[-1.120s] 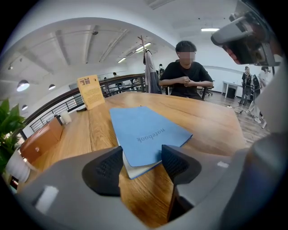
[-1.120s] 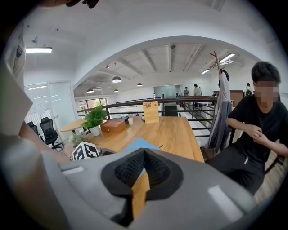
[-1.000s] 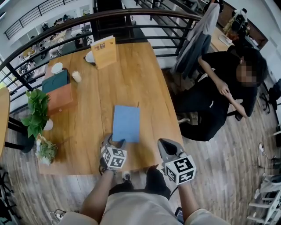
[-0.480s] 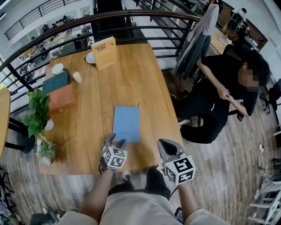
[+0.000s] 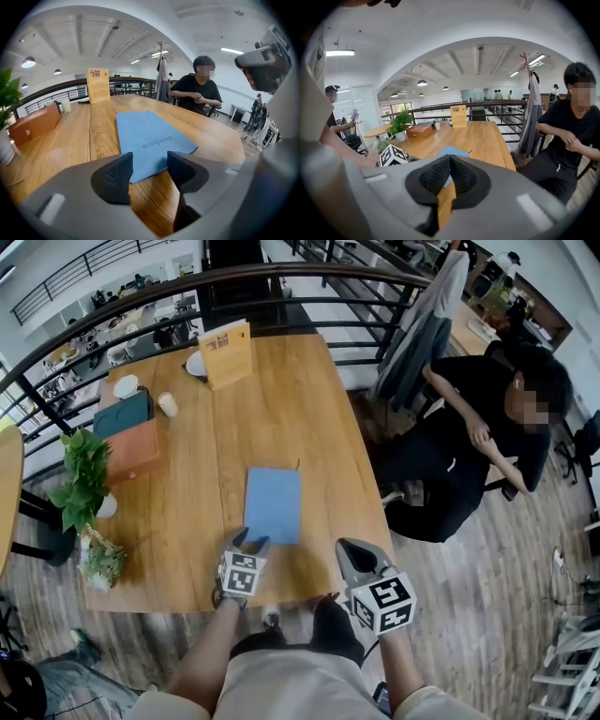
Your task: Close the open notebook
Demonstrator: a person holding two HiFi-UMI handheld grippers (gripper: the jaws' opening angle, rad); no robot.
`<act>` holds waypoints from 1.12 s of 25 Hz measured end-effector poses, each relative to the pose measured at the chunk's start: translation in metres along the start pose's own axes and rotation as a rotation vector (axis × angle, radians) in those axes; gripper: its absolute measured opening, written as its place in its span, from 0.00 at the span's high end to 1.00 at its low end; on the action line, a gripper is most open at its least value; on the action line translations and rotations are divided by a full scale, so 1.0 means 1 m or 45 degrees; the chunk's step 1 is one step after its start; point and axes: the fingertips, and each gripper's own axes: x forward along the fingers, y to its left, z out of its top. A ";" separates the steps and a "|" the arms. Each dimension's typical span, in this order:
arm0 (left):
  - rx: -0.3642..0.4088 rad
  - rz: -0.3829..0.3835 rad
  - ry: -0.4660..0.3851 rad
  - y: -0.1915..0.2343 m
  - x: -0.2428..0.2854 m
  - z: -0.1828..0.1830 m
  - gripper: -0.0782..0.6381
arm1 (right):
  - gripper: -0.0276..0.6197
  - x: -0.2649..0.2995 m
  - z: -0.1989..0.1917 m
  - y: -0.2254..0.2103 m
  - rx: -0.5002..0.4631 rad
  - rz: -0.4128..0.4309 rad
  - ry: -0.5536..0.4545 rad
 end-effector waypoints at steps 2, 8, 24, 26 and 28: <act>0.000 -0.010 -0.009 -0.001 0.000 -0.001 0.55 | 0.96 0.000 0.001 0.002 0.002 0.004 0.001; 0.024 -0.094 -0.031 -0.005 -0.008 0.007 0.56 | 0.96 -0.002 0.013 0.004 0.000 0.006 -0.029; 0.100 -0.009 -0.336 0.028 -0.106 0.114 0.88 | 0.96 0.011 0.085 0.043 -0.053 0.098 -0.183; 0.125 0.013 -0.401 0.032 -0.121 0.131 0.88 | 0.96 0.014 0.094 0.047 -0.056 0.107 -0.194; 0.159 0.040 -0.454 0.034 -0.137 0.145 0.88 | 0.96 0.015 0.102 0.052 -0.069 0.114 -0.203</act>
